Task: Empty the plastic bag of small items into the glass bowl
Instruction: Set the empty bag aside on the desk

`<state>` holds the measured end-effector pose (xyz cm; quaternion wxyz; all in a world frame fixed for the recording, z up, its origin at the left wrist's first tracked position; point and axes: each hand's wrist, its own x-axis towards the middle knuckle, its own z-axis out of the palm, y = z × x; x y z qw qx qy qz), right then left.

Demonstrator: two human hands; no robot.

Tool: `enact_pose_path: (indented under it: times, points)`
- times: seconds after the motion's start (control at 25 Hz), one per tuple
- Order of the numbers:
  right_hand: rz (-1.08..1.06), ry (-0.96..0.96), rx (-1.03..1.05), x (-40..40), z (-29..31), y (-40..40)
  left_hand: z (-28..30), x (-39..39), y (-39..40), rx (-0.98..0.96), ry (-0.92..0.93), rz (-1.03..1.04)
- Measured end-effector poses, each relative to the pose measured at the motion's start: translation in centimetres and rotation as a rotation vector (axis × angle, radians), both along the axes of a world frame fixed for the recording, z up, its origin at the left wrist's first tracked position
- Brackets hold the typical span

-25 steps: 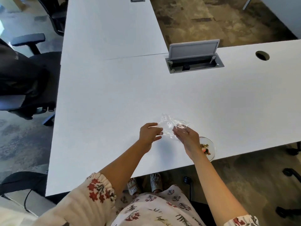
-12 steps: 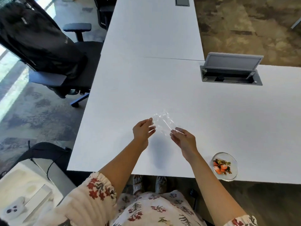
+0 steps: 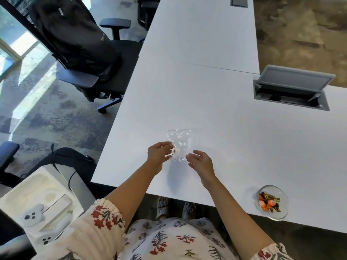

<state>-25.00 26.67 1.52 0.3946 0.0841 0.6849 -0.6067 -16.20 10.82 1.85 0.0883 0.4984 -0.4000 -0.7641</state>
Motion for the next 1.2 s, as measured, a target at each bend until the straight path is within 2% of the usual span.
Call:
enact_pose_path:
  times: [0.2, 0.52, 0.8, 0.88, 1.04, 1.2]
  points:
    - [0.012, -0.02, 0.057, -0.1, -0.6, 0.8, -1.9, 5.1, -4.2, -0.042, -0.128, 0.131]
    - [0.024, -0.009, 0.08, 0.3, -0.9, 1.4, -4.5, 12.0, -8.5, -0.126, -0.371, 0.451]
    - [0.037, -0.004, 0.109, 1.1, -1.4, 2.1, -4.3, 13.3, -10.1, -0.229, -0.517, 0.519]
    - [0.031, -0.003, 0.107, 1.2, -1.3, 2.3, -4.0, 13.1, -9.8, -0.317, -0.59, 0.447]
    - [-0.009, 0.006, 0.094, 1.2, -1.2, 2.7, -4.1, 11.9, -8.4, -0.612, -0.736, 0.101]
    - [-0.139, 0.001, 0.092, 0.7, -0.9, 3.6, -3.8, 9.1, -5.8, -0.938, -0.717, -0.222]
